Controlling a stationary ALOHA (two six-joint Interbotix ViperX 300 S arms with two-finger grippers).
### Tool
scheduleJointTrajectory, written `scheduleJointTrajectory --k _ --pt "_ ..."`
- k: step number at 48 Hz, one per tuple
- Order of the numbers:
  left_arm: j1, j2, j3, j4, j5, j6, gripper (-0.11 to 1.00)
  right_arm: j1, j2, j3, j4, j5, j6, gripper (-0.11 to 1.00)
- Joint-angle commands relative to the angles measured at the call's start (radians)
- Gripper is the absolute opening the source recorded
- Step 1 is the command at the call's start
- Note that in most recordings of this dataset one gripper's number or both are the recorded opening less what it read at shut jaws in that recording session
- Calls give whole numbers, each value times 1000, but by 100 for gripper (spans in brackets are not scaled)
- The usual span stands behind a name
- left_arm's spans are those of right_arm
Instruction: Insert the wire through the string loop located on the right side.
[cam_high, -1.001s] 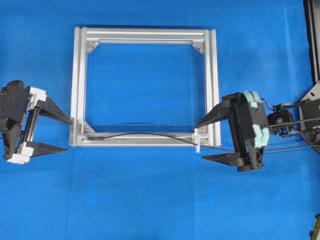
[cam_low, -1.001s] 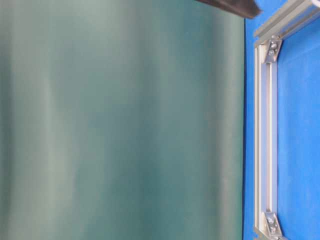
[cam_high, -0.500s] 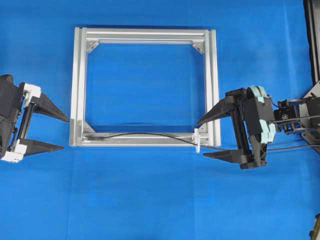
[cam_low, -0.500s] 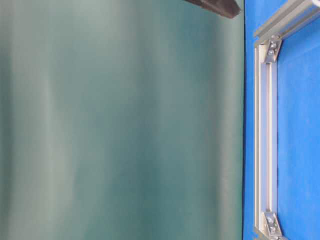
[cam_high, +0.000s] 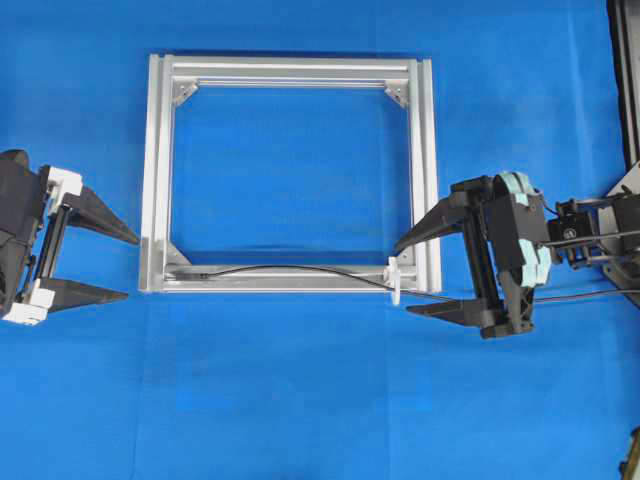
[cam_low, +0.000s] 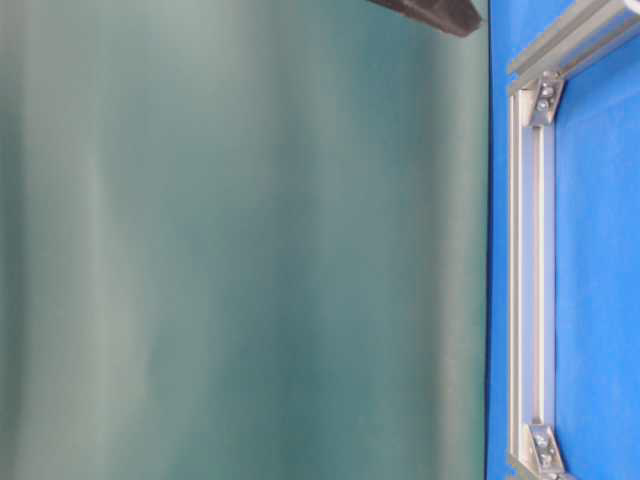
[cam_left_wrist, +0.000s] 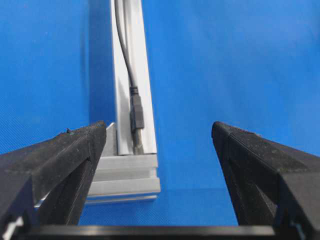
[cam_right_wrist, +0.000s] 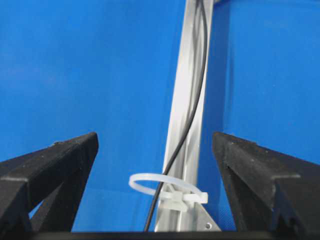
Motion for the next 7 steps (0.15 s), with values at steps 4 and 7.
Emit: scheduleJointTrajectory --k 4,7 --pt "3 -2 -14 3 -6 0 83 -2 -11 -9 -2 -8 -2 90" --pt "3 -2 -14 3 -6 0 83 -2 -11 -9 -3 -9 -2 90"
